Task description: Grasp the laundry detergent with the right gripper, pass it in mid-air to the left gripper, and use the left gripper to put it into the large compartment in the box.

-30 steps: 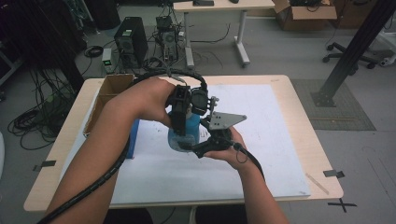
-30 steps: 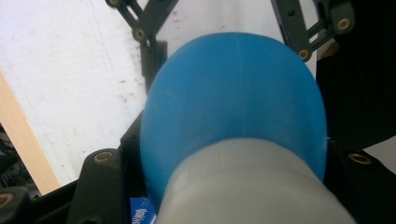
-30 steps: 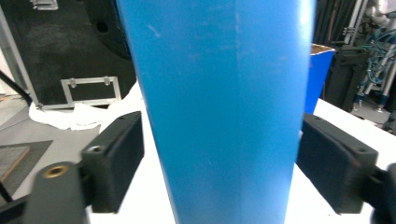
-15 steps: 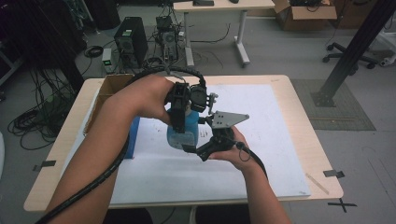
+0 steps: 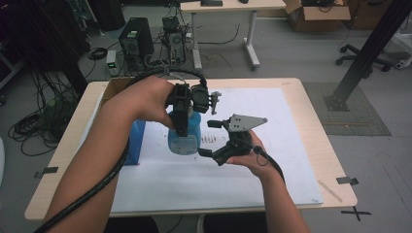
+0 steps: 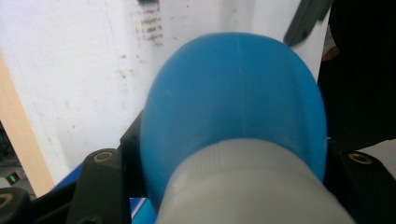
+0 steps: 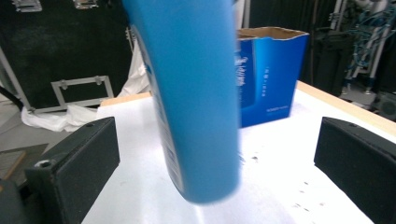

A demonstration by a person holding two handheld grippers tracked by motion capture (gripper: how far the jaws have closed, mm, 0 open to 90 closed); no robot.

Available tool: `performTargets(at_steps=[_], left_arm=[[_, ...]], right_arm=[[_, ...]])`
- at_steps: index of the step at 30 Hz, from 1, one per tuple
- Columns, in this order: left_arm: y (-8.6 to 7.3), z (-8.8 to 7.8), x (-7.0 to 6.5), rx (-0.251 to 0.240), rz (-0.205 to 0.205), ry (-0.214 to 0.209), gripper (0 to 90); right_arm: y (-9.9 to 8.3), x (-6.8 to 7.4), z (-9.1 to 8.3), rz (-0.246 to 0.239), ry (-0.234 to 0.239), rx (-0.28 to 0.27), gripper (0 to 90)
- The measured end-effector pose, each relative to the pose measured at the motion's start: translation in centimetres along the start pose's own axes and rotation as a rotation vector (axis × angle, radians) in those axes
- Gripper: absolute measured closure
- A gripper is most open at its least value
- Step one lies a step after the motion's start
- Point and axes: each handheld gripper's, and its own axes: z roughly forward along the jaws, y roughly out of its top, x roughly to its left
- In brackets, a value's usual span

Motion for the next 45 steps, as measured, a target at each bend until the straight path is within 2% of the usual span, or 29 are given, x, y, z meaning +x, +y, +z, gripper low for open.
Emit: performTargets(at_steps=[4,7,11,15,16,17,18,21,25,26,28,33,34,36,37,41,45], left_arm=[[-0.4,0.0,0.3,0.006,-0.049,-0.002,39.2],[-0.7,-0.2,0.6,0.032,-0.122,0.001,39.1],[-1.1,0.0,0.9,0.063,-0.182,0.006,39.0],[-1.7,-0.2,1.5,0.066,-0.271,-0.002,39.0],[-1.9,-0.2,1.7,0.063,-0.302,-0.007,39.0],[-1.9,-0.2,1.7,0.063,-0.302,-0.007,38.9],[-2.2,-0.4,1.9,0.057,-0.337,-0.011,38.9],[-2.6,-0.7,2.1,0.039,-0.392,-0.016,38.9],[-3.3,-1.3,2.2,0.028,-0.443,-0.015,38.9],[-3.3,-1.3,2.2,0.028,-0.443,-0.015,38.9],[-3.8,-1.6,2.4,0.026,-0.488,-0.008,38.8],[-5.0,-1.9,3.1,0.037,-0.572,-0.001,38.8],[-5.0,-1.9,3.1,0.037,-0.572,-0.001,38.8],[-5.6,-2.1,3.3,0.037,-0.623,0.007,38.8],[-5.6,-2.1,3.3,0.037,-0.623,0.007,38.7],[-6.6,-3.0,3.7,0.018,-0.727,0.040,38.8],[-7.7,-4.0,4.2,-0.022,-0.805,0.035,38.8]], right_arm=[[-0.1,-0.7,-1.6,0.007,-0.037,-0.003,0.0],[-0.2,-1.2,-2.7,0.014,-0.064,0.003,0.0],[-0.2,-1.8,-4.4,0.013,-0.096,0.024,0.0],[0.0,-2.2,-5.6,0.008,-0.112,0.034,0.0],[0.1,-2.3,-5.9,0.005,-0.117,0.039,0.0],[0.1,-2.3,-5.9,0.005,-0.117,0.039,0.0],[0.2,-2.4,-6.3,0.000,-0.123,0.050,0.0],[0.5,-2.7,-6.9,-0.005,-0.132,0.072,0.0],[0.9,-3.0,-7.5,-0.015,-0.145,0.115,0.0],[0.9,-3.0,-7.5,-0.015,-0.145,0.115,0.0],[1.1,-3.3,-8.0,-0.021,-0.150,0.151,0.0],[1.4,-3.7,-8.7,-0.023,-0.160,0.197,0.0],[1.4,-3.7,-8.7,-0.023,-0.160,0.197,0.0],[1.1,-3.8,-9.0,-0.030,-0.165,0.228,0.0],[1.1,-3.8,-9.0,-0.030,-0.165,0.228,0.0],[0.9,-4.2,-9.4,-0.029,-0.175,0.266,0.1],[1.0,-4.4,-9.6,-0.031,-0.174,0.294,0.2]])
